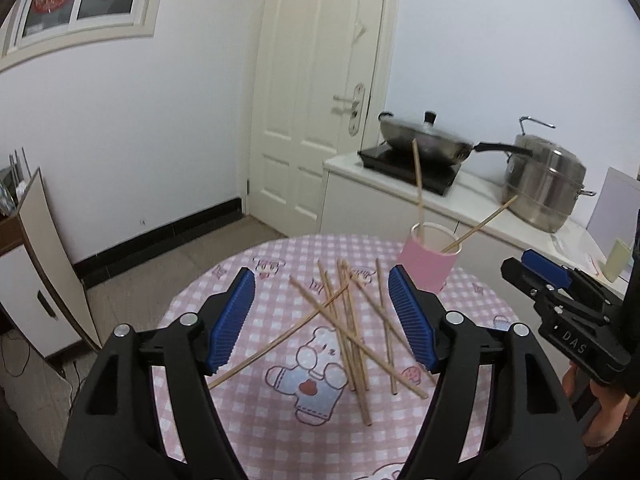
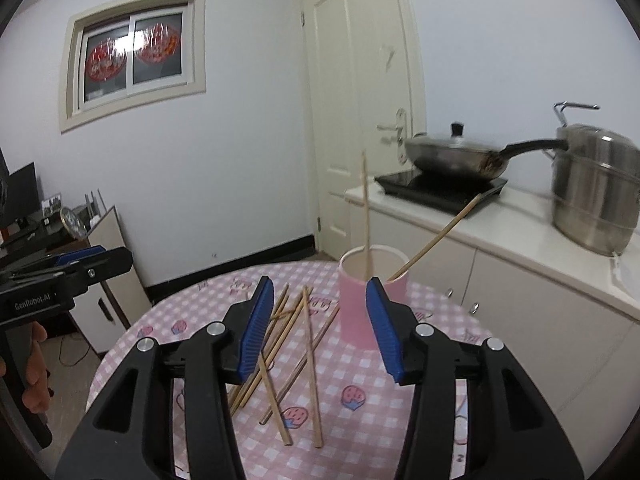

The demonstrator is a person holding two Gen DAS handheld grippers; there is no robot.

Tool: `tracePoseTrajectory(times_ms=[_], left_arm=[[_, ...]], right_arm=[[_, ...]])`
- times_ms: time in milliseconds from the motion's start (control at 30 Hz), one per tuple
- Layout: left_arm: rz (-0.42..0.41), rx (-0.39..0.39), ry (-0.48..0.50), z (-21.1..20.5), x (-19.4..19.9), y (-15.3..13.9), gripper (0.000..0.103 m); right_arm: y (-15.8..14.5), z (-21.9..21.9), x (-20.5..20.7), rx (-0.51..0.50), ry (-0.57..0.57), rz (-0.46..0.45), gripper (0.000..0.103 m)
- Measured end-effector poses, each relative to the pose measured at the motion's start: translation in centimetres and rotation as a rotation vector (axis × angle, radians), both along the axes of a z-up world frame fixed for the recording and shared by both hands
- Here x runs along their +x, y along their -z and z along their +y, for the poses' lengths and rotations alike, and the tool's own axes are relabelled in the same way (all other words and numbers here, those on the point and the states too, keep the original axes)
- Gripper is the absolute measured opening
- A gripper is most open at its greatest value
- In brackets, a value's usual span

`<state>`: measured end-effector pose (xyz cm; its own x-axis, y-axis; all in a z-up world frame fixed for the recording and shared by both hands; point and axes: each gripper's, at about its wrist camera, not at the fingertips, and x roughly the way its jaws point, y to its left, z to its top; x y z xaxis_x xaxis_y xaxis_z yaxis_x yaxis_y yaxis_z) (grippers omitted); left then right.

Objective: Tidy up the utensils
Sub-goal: 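Move both tools back down to the remaining chopsticks on the table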

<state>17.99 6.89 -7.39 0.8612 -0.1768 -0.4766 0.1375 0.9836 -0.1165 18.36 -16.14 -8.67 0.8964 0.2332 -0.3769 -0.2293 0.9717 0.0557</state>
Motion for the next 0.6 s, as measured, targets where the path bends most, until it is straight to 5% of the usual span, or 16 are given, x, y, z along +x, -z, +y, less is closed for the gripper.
tracePoseTrajectory(times_ms=[600], left_arm=[[0.326,-0.120,-0.014,0.4,11.3,8.1,0.065]], right_arm=[[6.1,3.3,7.8,-0.056,-0.059,0.161,0.045]])
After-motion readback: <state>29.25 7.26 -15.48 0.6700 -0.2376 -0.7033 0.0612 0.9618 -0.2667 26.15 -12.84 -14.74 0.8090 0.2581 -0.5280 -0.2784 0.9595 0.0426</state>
